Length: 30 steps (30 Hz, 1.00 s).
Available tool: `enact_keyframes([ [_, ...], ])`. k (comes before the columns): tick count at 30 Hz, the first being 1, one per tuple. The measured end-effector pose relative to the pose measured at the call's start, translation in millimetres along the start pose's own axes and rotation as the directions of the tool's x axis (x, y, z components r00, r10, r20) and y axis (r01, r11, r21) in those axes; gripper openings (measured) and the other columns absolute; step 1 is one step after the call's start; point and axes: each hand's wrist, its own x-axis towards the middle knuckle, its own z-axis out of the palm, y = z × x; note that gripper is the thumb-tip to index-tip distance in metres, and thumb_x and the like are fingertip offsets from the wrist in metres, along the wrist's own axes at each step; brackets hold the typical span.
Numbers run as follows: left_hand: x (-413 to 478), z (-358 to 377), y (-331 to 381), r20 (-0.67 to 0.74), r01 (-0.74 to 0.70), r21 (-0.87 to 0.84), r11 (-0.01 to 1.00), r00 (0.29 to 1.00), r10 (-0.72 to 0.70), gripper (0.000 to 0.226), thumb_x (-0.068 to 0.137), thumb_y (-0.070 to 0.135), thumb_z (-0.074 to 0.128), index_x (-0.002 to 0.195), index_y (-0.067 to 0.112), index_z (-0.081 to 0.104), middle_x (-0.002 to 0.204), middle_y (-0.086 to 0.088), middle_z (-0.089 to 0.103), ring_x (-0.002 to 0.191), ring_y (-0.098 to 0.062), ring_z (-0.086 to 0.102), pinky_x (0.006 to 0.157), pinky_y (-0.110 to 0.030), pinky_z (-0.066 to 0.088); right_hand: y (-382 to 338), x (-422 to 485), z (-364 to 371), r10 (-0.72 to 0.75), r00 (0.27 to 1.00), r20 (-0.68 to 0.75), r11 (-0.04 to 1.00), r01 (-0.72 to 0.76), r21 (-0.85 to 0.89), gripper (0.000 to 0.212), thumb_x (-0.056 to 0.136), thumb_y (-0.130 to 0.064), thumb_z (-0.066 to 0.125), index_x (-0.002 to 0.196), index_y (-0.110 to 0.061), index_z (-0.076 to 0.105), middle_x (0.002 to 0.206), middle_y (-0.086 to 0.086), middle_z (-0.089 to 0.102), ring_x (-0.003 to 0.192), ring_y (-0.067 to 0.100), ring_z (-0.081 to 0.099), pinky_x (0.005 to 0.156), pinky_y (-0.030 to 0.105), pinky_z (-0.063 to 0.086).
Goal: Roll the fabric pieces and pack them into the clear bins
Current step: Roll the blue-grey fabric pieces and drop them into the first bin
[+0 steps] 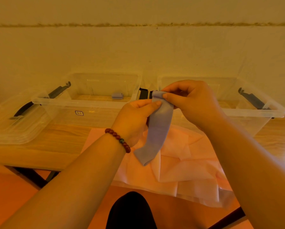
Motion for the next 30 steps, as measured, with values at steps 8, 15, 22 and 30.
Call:
enact_keyframes([
  [8, -3.1, 2.2, 7.8, -0.042, -0.080, 0.188, 0.979, 0.995, 0.089, 0.033, 0.098, 0.016, 0.050, 0.069, 0.024, 0.063, 0.055, 0.013, 0.059, 0.059, -0.005, 0.055, 0.057, -0.021, 0.043, 7.7, -3.0, 4.5, -0.301, 0.952, -0.058, 0.928, 0.278, -0.249, 0.009, 0.085, -0.006, 0.069, 0.092, -0.011, 0.074, 0.086, -0.007, 0.060, 0.068, -0.002, 0.052, 0.065, 0.008, 0.040],
  [15, -9.6, 7.5, 11.3, -0.092, -0.154, 0.156, 0.976, 0.981, 0.170, 0.028, 0.094, 0.023, 0.058, 0.072, 0.008, 0.065, 0.075, -0.012, 0.056, 0.075, -0.020, 0.052, 0.066, -0.035, 0.039, 12.1, 1.1, 4.3, -0.449, 0.894, 0.014, 0.847, 0.430, -0.313, 0.012, 0.082, -0.009, 0.064, 0.085, -0.008, 0.076, 0.086, 0.000, 0.063, 0.081, 0.007, 0.056, 0.067, 0.008, 0.041],
  [22, -8.5, 7.1, 8.1, -0.127, -0.176, 0.182, 0.967, 0.971, 0.201, 0.035, 0.095, 0.023, 0.056, 0.081, -0.009, 0.063, 0.069, -0.012, 0.053, 0.067, -0.018, 0.049, 0.059, -0.031, 0.039, 12.4, -1.3, 2.0, -0.373, 0.925, 0.070, 0.900, 0.379, -0.217, 0.015, 0.088, -0.016, 0.067, 0.101, -0.016, 0.075, 0.091, -0.009, 0.058, 0.083, 0.005, 0.056, 0.070, 0.009, 0.047],
  [30, -5.1, 7.1, 7.8, -0.103, -0.121, 0.123, 0.985, 0.986, 0.134, 0.028, 0.095, 0.019, 0.056, 0.072, 0.026, 0.070, 0.075, 0.002, 0.072, 0.082, -0.016, 0.068, 0.077, -0.038, 0.055, 4.4, -5.3, 5.5, 0.039, 0.999, -0.015, 0.994, -0.037, 0.106, 0.009, 0.090, -0.013, 0.066, 0.095, -0.010, 0.074, 0.082, 0.006, 0.070, 0.062, 0.003, 0.063, 0.058, 0.020, 0.055],
])
